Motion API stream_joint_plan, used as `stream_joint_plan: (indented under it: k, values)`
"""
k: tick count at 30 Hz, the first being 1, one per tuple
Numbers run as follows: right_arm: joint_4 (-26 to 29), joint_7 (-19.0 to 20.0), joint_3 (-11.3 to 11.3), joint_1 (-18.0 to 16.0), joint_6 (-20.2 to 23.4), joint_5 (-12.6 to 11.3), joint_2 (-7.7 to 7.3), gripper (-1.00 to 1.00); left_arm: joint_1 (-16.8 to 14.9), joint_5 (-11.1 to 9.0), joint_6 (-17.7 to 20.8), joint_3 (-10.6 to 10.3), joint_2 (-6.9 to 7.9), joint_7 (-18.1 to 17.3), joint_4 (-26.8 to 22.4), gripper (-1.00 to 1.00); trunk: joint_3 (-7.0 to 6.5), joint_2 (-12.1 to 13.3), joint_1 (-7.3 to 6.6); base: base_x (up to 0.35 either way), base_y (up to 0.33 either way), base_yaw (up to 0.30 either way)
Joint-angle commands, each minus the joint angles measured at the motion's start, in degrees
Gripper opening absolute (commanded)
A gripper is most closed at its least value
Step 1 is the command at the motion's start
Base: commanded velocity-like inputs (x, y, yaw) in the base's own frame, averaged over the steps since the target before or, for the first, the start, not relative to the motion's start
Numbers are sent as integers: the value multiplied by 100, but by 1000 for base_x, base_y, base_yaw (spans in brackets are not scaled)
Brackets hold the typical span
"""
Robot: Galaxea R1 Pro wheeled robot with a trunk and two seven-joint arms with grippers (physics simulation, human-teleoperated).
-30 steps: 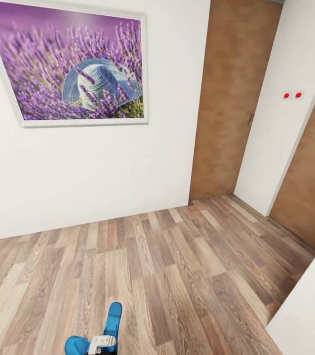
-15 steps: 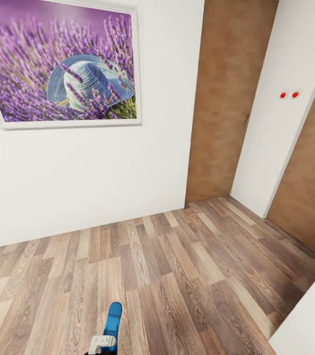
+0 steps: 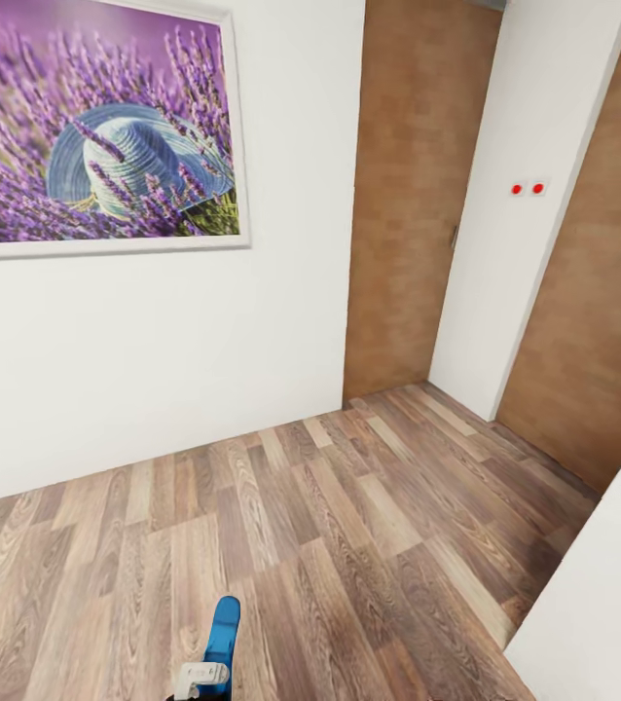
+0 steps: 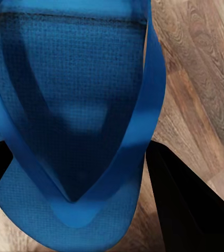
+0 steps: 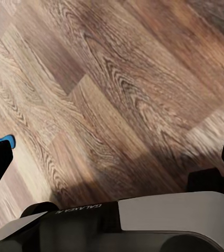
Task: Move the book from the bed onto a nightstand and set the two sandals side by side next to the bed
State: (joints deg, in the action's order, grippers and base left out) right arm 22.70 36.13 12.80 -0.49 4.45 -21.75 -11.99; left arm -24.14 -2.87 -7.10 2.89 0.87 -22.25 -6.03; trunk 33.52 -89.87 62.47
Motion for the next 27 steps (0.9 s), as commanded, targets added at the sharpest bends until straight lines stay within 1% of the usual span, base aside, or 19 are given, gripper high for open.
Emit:
stream_joint_plan:
  k: [1, 4, 6, 9, 27]
  values:
    - [-2, 29, 22, -4, 47, -48, 0, 100, -3, -21, 1, 28, 1, -43, 6, -100, 5, -3, -1, 0, 0, -194]
    - [-2, 31, 26, -4, 47, -47, 3, 100, -3, -21, 2, 28, 1, -43, 6, -100, 5, -3, -1, 0, 0, -193]
    - [-2, 33, 23, -4, 47, -48, 2, 100, -3, -21, 1, 28, 1, -43, 6, -100, 5, -3, -1, 0, 0, -82]
    - [-2, 33, 21, -4, 47, -48, 1, 100, -3, -21, 4, 28, 1, -43, 6, -100, 5, -3, -1, 164, 0, -19]
    - [-2, 32, 20, -4, 47, -46, 3, 100, -3, -21, 4, 28, 1, -43, 6, -100, 5, -3, -1, 310, 0, -2]
